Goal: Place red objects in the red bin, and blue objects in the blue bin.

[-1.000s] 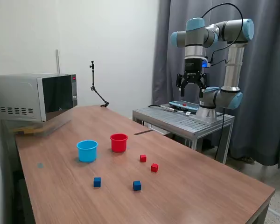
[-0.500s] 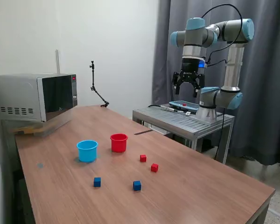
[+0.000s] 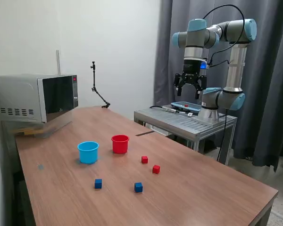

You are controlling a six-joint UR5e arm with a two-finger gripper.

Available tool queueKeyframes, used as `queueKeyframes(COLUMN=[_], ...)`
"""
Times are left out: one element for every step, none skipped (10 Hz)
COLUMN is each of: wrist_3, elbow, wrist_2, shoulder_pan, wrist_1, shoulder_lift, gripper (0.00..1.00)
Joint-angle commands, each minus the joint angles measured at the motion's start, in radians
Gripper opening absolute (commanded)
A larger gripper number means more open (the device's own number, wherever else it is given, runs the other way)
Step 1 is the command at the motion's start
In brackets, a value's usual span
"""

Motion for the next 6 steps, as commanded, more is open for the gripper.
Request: queueKeyframes(wrist_3=[-0.005,-0.007,-0.008,-0.007,-0.008,-0.008], elbow=[-0.008,-0.009,-0.011,-0.032,-0.079,-0.134], wrist_2=[0.000,-0.005,-0.006,-0.002,-0.006,-0.005], shoulder_pan=[0.001,0.006,-0.002,-0.005,-0.004,-0.004], wrist_1=[-0.030,-0.029,-0.029,-0.033,-0.036,-0.036], shoulder_lift=[0.000,0.000,0.010,0.041,0.077,0.133], gripper=[1.00,1.00,1.00,1.00,1.00,1.00])
